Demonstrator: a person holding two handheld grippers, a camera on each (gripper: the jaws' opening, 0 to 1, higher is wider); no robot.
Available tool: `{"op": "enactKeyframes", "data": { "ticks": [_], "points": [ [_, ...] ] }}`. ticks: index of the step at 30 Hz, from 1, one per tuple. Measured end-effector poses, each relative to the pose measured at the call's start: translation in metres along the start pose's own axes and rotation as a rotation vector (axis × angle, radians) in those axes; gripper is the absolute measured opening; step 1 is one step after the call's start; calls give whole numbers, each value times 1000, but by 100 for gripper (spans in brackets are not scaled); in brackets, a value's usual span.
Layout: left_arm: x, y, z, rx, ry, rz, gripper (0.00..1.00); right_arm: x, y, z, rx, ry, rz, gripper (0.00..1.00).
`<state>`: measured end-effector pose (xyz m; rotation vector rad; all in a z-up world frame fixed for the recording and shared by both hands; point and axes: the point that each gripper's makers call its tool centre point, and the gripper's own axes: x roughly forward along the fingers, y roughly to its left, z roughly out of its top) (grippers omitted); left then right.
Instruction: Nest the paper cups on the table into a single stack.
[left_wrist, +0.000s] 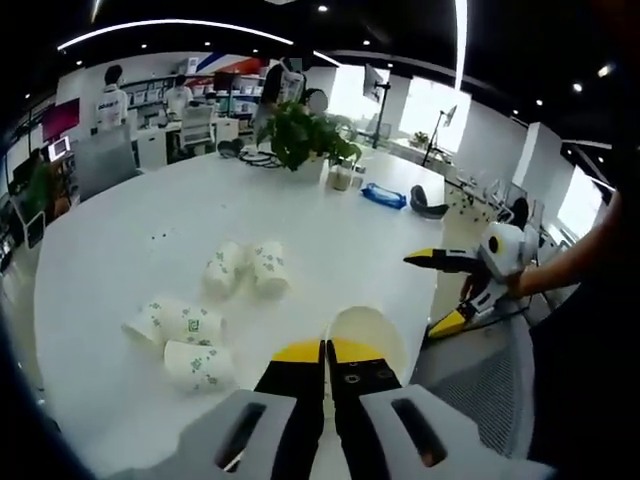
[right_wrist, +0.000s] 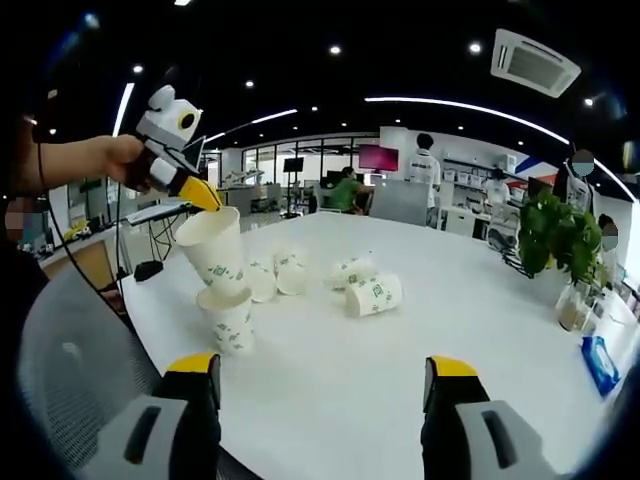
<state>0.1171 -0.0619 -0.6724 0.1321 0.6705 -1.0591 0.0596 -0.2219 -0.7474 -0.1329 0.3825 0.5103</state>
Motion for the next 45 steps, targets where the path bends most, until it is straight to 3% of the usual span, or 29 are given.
{"op": "enactKeyframes", "data": {
  "ticks": [13, 23, 45],
  "points": [
    [16, 10, -31, -52, 40, 17, 0, 0, -2, -2, -2, 2, -5, 83],
    [31, 19, -46, -37, 64, 49, 0, 0, -2, -2, -1, 4, -9, 82],
    [44, 40, -58, -55, 70, 114, 0, -1, -2, -2, 4, 6, -10, 82]
  ]
}}
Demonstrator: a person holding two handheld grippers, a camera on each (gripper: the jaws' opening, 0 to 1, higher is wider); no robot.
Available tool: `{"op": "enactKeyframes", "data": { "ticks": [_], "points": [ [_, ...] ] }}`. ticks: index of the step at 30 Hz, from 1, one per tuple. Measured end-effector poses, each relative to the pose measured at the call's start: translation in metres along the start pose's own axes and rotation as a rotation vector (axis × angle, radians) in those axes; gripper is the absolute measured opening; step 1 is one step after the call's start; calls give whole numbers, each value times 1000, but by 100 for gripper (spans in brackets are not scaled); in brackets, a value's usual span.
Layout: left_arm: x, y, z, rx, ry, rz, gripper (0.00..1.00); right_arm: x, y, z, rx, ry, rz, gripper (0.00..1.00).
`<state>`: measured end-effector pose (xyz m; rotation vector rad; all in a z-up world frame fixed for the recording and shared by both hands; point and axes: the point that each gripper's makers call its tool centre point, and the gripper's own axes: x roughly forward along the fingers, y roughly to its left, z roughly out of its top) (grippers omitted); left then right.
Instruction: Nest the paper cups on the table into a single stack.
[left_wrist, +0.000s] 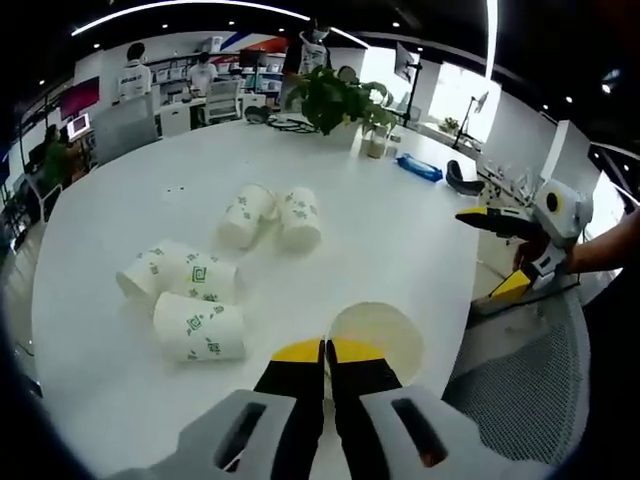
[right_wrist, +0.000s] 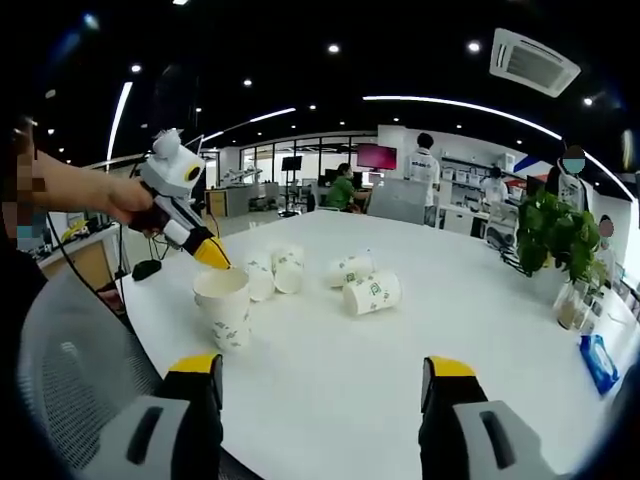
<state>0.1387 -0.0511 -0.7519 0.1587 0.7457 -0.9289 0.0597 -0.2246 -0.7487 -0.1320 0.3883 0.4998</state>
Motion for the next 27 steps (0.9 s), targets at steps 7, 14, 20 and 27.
{"op": "enactKeyframes", "data": {
  "ticks": [7, 14, 20, 27],
  "points": [
    [8, 1, 2, -28, -20, 2, 0, 0, 0, 0, 0, 2, -2, 81],
    [10, 4, 1, -28, -23, 17, 0, 0, 0, 0, 1, 4, -1, 81],
    [8, 5, -1, -47, -23, 20, 0, 0, 1, 0, 1, 4, 1, 81],
    [4, 3, -2, -64, -50, 26, 2, 0, 2, -1, -3, 11, 7, 81]
  ]
}}
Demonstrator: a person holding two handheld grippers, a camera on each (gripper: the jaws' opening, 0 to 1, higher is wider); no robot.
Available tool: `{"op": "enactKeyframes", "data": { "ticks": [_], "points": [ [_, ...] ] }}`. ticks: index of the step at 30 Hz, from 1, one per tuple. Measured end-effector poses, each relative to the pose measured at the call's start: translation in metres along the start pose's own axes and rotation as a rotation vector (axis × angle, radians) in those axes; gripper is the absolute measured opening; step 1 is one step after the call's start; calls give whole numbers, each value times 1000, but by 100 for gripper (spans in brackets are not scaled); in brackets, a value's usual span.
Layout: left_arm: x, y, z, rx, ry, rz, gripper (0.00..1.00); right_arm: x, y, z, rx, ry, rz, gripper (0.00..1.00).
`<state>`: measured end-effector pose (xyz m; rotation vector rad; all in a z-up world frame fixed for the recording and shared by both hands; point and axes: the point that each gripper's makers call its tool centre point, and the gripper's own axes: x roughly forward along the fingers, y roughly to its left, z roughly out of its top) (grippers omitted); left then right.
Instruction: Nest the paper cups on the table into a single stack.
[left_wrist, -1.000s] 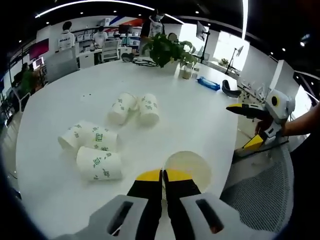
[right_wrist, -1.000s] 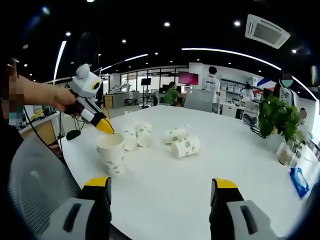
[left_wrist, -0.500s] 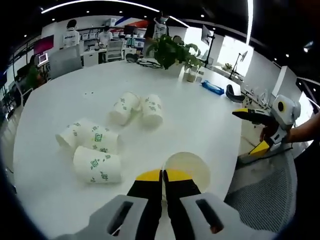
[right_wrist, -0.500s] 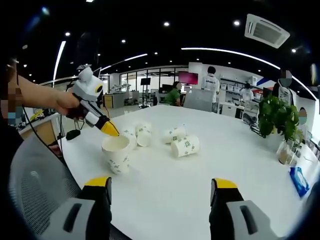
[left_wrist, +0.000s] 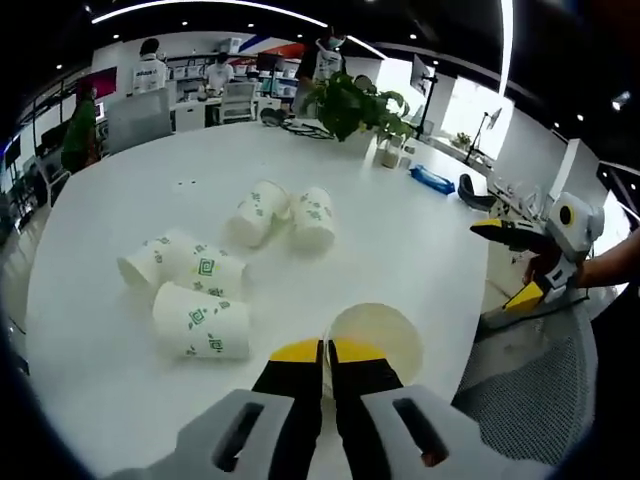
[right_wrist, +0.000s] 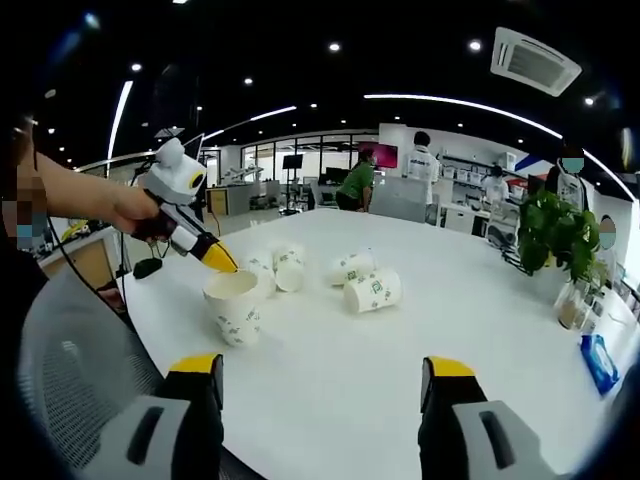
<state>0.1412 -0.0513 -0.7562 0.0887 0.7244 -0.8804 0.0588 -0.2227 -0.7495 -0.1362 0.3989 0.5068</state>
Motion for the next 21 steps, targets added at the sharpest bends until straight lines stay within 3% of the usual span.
{"op": "enactKeyframes", "data": {
  "ticks": [8, 14, 21],
  "points": [
    [-9, 2, 3, -12, -57, -3, 8, 1, -1, -4, 19, 24, 6, 81],
    [-21, 4, 12, -22, -139, 16, 16, 1, 0, -7, 42, 47, 25, 81],
    [-44, 6, 17, 25, -217, 45, 28, 4, -4, 2, 39, 59, 27, 81]
  ]
}}
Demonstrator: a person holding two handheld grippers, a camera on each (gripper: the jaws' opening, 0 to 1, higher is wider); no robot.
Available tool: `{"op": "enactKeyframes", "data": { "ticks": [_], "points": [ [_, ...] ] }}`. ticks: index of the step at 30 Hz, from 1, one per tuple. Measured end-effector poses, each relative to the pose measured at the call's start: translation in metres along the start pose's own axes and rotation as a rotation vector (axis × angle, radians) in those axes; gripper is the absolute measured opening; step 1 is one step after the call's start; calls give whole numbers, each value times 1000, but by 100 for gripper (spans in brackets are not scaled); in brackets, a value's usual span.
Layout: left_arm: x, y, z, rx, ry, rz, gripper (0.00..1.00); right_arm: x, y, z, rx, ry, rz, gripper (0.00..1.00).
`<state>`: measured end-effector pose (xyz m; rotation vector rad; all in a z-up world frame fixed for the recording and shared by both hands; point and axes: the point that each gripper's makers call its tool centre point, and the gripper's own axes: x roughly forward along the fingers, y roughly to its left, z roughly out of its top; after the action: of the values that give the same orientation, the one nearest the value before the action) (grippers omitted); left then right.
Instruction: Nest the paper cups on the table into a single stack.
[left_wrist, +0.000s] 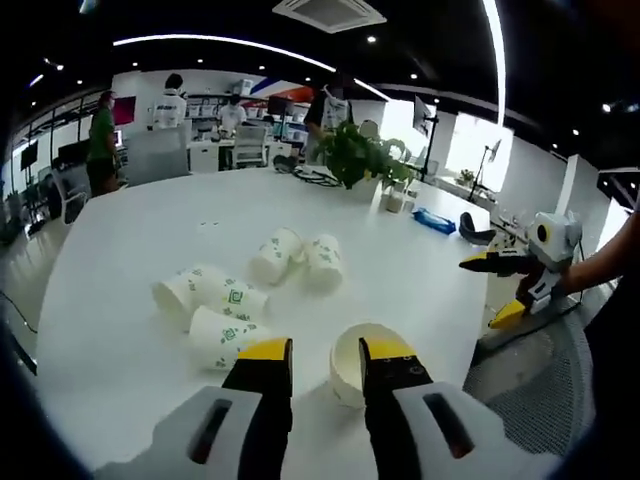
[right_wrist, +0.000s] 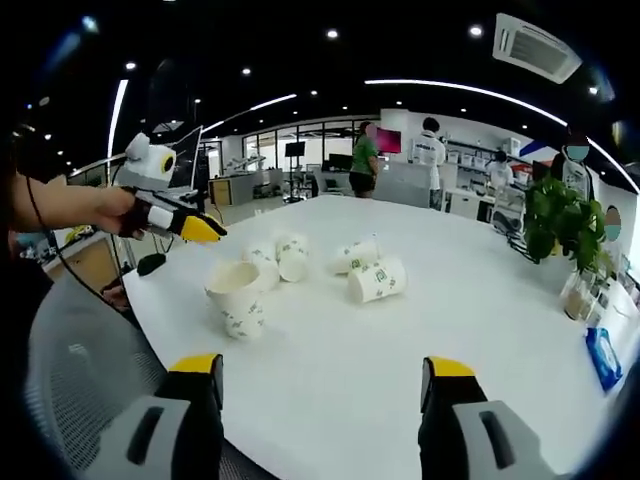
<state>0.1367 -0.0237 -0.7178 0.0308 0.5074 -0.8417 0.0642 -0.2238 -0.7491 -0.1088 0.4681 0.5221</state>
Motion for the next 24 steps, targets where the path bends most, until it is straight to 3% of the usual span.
{"op": "enactKeyframes", "data": {
  "ticks": [10, 19, 24],
  "points": [
    [-20, 1, 4, 72, -33, 9, 42, 19, -13, 19, 59, 9, -8, 76],
    [-33, -11, 6, 129, -31, -9, 55, 45, -32, 24, 269, 12, -51, 72],
    [-37, -11, 4, 126, -33, -5, 60, 59, -39, 30, 303, 11, -70, 72]
  ]
}}
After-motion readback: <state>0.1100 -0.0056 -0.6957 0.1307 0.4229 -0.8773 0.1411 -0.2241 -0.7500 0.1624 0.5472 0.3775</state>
